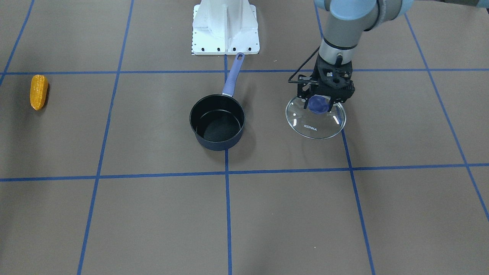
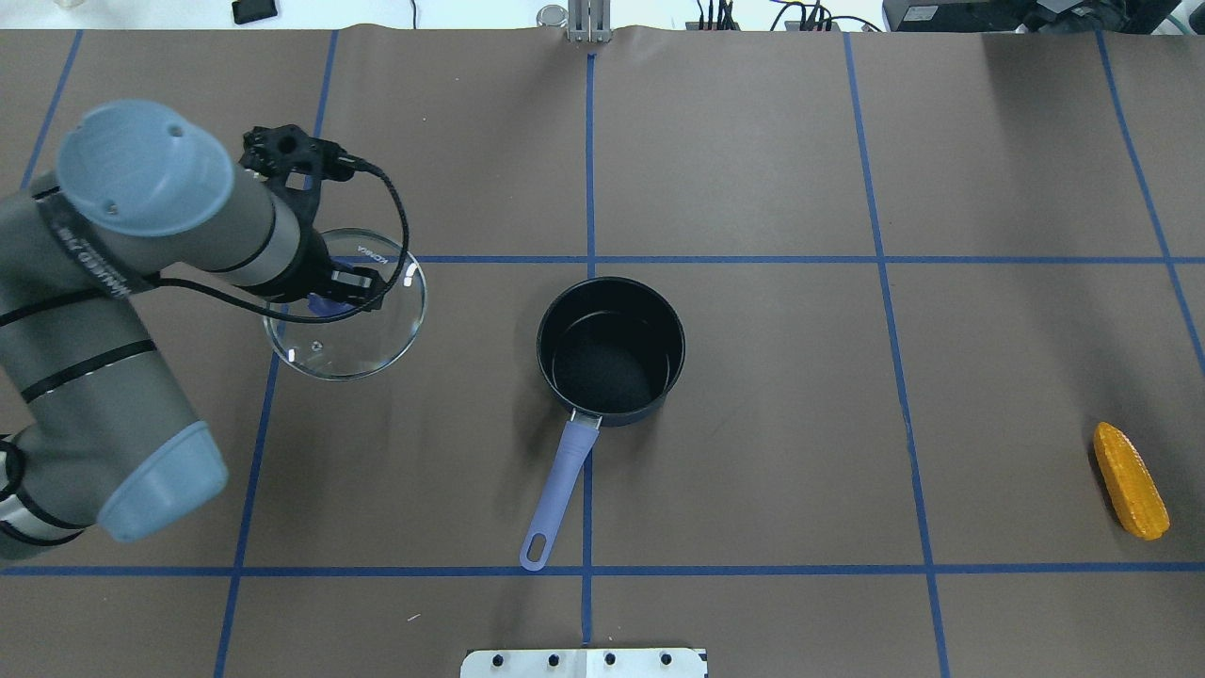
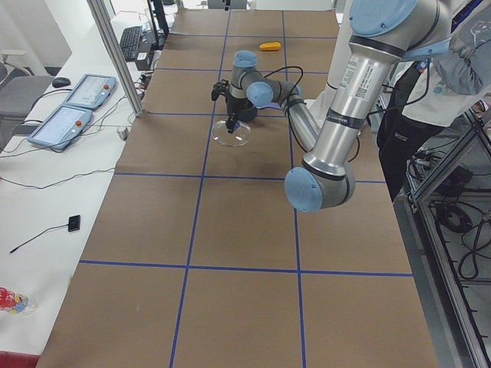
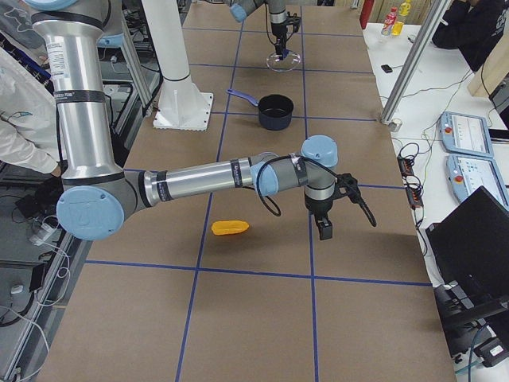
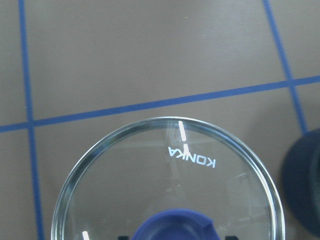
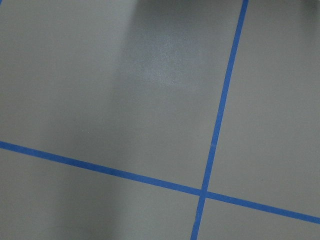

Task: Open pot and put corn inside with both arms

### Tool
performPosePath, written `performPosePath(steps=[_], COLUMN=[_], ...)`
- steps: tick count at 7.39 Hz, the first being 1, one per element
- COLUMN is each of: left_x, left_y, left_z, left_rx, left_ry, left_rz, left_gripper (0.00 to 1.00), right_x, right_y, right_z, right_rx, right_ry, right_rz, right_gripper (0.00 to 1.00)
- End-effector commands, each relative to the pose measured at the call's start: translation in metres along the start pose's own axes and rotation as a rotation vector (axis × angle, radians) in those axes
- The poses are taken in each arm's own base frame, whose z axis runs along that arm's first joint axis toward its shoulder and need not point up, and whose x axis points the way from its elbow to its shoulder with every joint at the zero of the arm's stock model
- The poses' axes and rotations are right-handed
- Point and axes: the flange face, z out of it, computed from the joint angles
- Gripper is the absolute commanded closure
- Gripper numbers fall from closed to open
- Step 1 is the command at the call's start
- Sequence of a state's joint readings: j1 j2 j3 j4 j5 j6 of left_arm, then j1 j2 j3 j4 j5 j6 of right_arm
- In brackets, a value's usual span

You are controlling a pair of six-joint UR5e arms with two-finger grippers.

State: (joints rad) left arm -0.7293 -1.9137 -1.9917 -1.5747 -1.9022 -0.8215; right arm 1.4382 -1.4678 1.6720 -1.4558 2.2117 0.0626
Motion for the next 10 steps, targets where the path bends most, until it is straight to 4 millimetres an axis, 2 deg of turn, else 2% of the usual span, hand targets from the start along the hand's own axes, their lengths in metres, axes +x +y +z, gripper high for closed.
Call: performPosePath(steps=[1, 2, 4, 5, 6, 7, 8, 10], left_x=[-0.128, -0.170, -0.226, -0.233, -0.236, -0.239, -0.241, -0.244], left_y=[0.052, 0.074, 0.118, 0.128, 0.134, 0.138, 0.140, 0.141], left_z=[0.026, 0.034, 0.070, 0.082, 0.081, 0.079, 0.082, 0.087], left_rx=[-0.021, -0.027, -0.040, -0.071, -0.076, -0.079, -0.080, -0.082], left_ry=[0.011, -0.013, 0.030, 0.100, 0.108, 0.106, 0.105, 0.097], left_rz=[0.114, 0.143, 0.160, 0.156, 0.156, 0.154, 0.155, 0.154], left_gripper=[1.00, 1.00, 1.00, 1.00, 1.00, 0.94, 0.79, 0.57], right_x=[-0.001, -0.002, -0.002, -0.003, -0.003, -0.001, 0.000, -0.001], right_y=[0.000, 0.000, 0.002, 0.003, 0.003, 0.007, 0.008, 0.008], right_z=[0.001, 0.002, 0.004, 0.005, 0.005, 0.007, 0.008, 0.007], right_rx=[0.000, -0.003, -0.007, -0.010, -0.006, 0.000, 0.000, 0.001], right_ry=[0.000, 0.000, -0.001, -0.001, -0.002, 0.000, 0.000, -0.002], right_rz=[0.002, 0.001, 0.000, 0.000, -0.003, -0.007, -0.007, -0.008], right_gripper=[0.00, 0.00, 0.00, 0.00, 0.00, 0.00, 0.00, 0.00])
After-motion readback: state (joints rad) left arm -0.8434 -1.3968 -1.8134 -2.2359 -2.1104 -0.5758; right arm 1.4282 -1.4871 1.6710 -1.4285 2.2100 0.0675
